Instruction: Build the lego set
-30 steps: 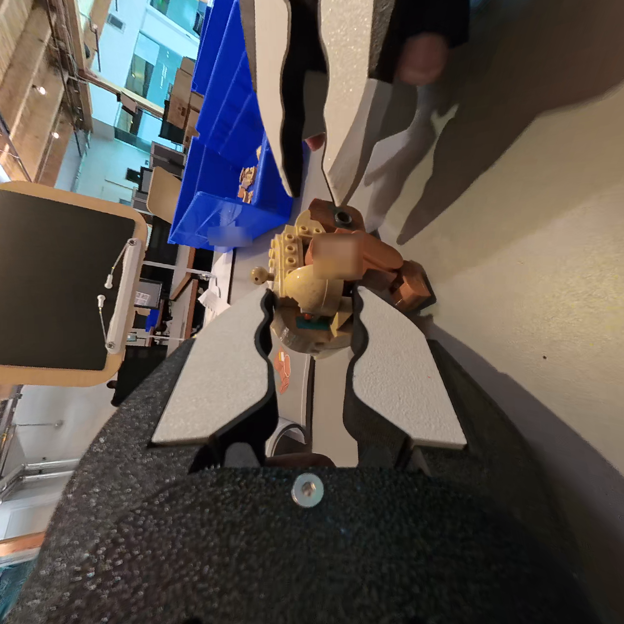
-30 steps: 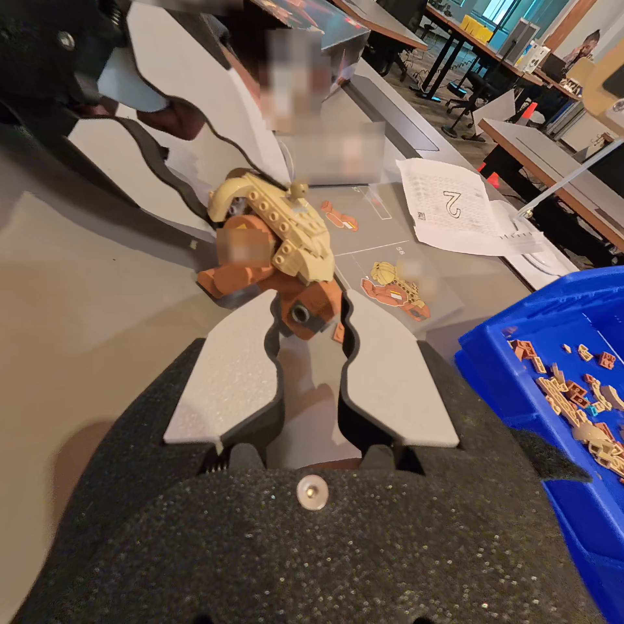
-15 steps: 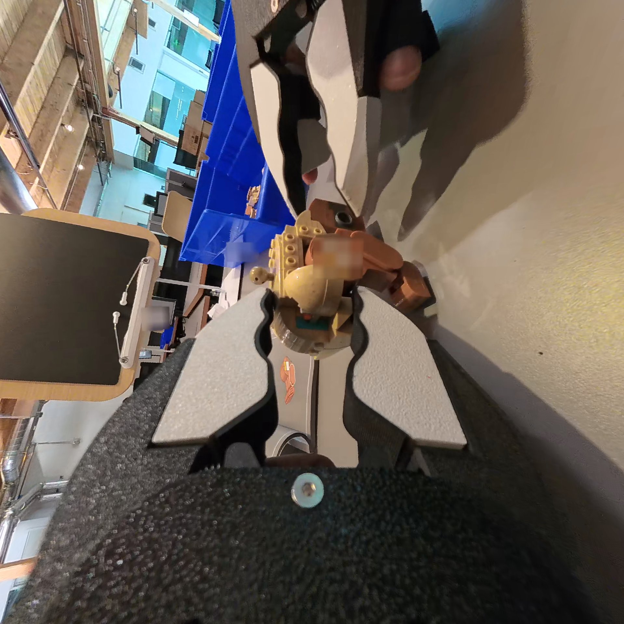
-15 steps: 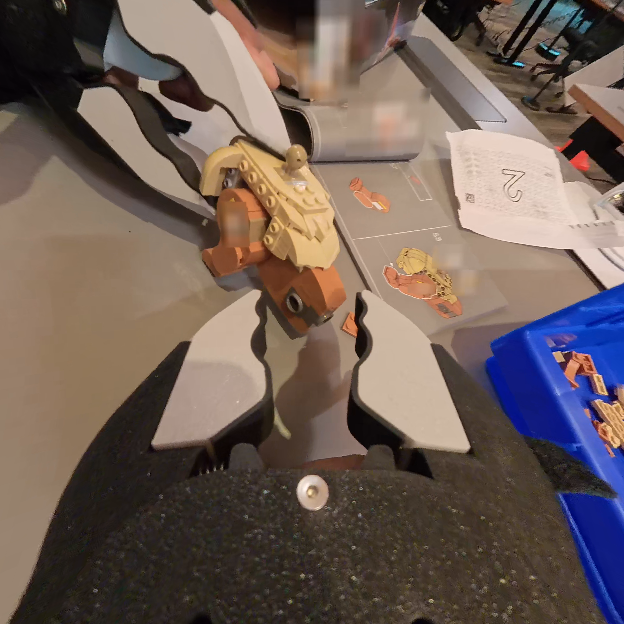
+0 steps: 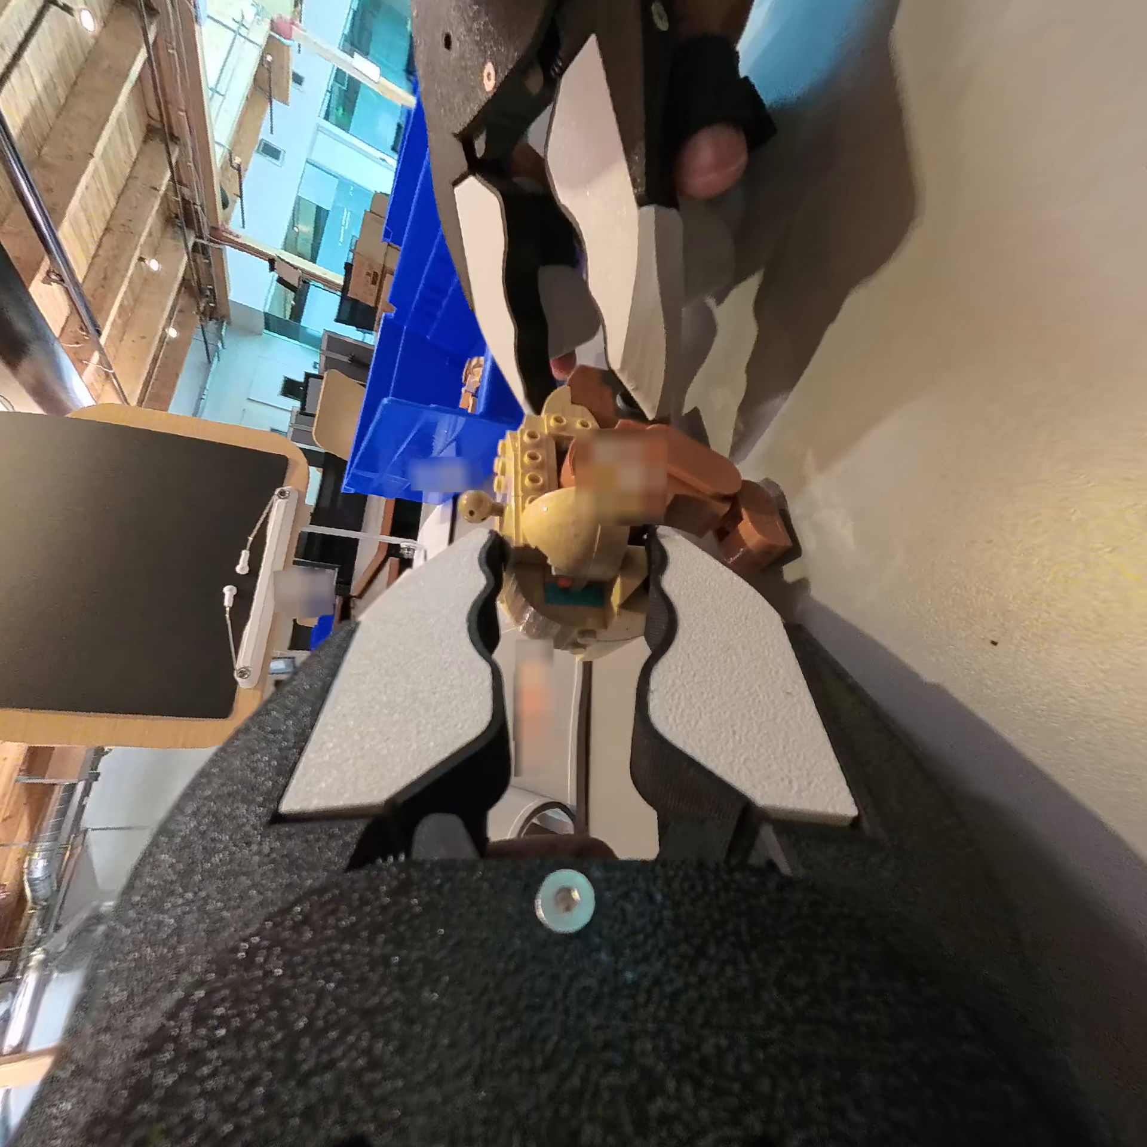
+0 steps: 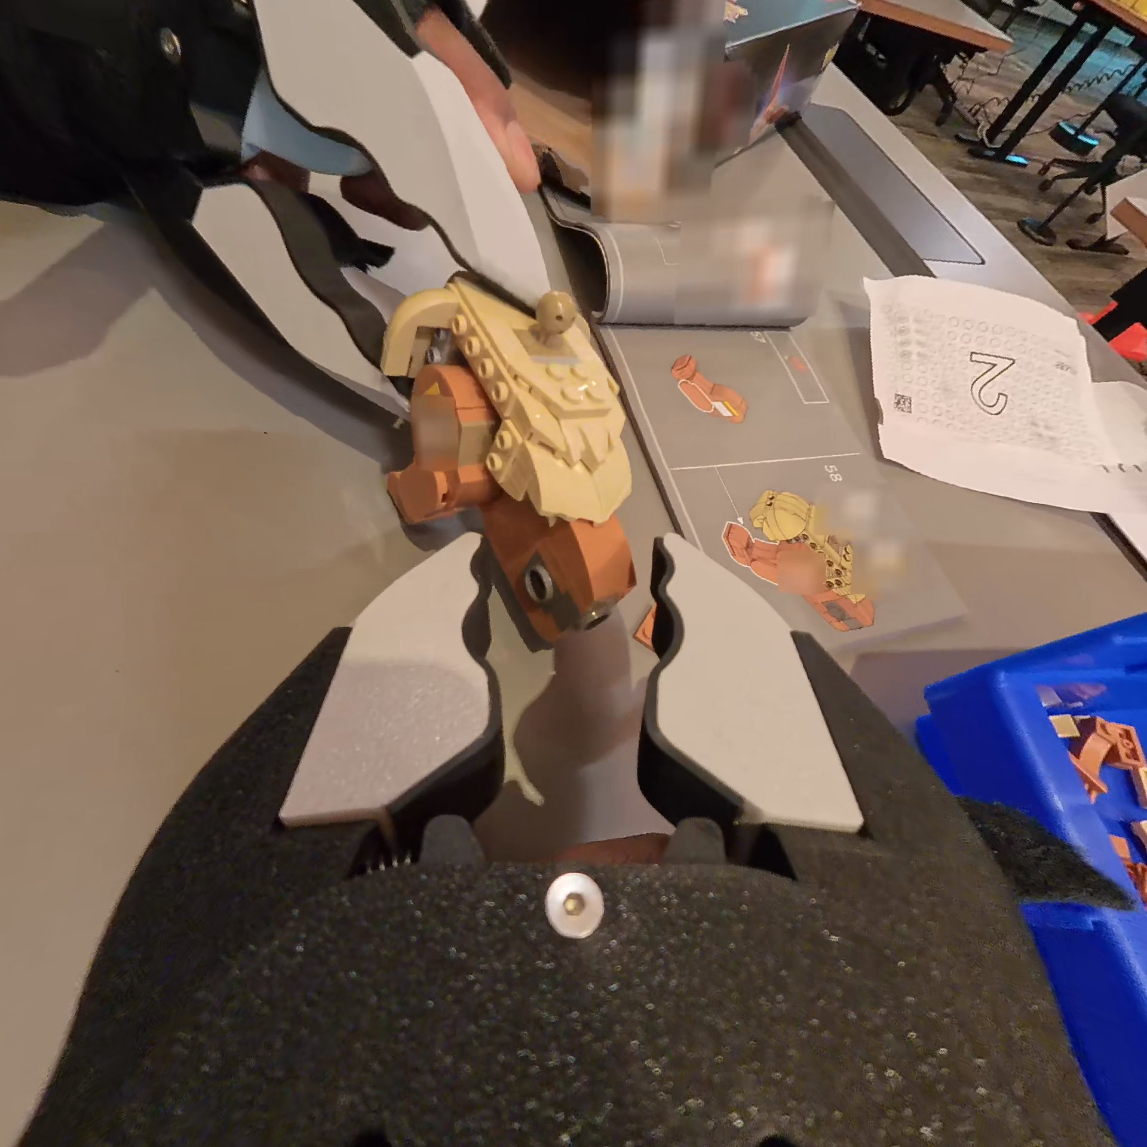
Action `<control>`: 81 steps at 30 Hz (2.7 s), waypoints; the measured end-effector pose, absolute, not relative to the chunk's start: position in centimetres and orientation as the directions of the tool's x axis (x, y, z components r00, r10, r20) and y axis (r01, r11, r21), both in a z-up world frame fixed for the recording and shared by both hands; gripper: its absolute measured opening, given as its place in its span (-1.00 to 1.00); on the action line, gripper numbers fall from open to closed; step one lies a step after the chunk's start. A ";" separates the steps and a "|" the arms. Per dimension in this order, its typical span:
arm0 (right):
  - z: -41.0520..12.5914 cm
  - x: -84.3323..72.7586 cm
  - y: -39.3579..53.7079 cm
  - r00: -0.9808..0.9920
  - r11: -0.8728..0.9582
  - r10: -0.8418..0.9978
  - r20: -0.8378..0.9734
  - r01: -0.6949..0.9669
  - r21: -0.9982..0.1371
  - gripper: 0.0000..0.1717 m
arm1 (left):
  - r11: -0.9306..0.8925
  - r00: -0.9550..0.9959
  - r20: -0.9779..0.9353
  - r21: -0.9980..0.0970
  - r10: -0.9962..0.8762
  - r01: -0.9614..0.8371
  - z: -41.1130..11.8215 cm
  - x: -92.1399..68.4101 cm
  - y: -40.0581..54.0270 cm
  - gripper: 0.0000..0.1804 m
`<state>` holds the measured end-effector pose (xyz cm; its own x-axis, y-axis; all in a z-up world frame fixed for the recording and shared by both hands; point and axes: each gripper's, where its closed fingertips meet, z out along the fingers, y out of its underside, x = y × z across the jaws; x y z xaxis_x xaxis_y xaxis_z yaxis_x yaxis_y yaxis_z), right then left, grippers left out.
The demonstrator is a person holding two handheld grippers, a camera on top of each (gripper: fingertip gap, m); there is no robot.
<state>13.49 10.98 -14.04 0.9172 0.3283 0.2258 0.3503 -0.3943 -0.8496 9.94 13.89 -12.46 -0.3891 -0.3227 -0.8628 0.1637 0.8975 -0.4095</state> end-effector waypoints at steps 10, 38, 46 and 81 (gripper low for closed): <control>-14.1 13.2 10.8 0.897 -0.377 0.372 0.240 0.382 -0.844 -0.62 | 0.910 -0.353 -0.898 -0.352 -0.263 0.217 -12.4 9.7 13.3 -0.52; -14.3 13.4 10.8 0.892 -0.380 0.365 0.267 0.405 -0.831 -0.78 | 0.908 -0.350 -0.896 -0.360 -0.273 0.214 -12.2 9.6 13.7 -0.60; -14.4 13.4 10.7 0.888 -0.385 0.365 0.280 0.417 -0.823 -0.73 | 0.867 -0.389 -0.841 -0.468 -0.376 0.174 -11.9 9.6 14.7 -0.58; -12.0 19.2 8.4 0.953 -0.381 0.140 -0.269 -0.198 -0.903 -0.66 | -0.216 -0.506 0.394 -0.901 -0.767 -0.375 -10.1 10.5 21.7 -0.55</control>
<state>19.19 8.43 -12.01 0.9530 0.1403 -0.2685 -0.1984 -0.3810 -0.9030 10.53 21.72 -10.09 -0.5062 -0.7670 0.3943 -0.3752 -0.2158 -0.9015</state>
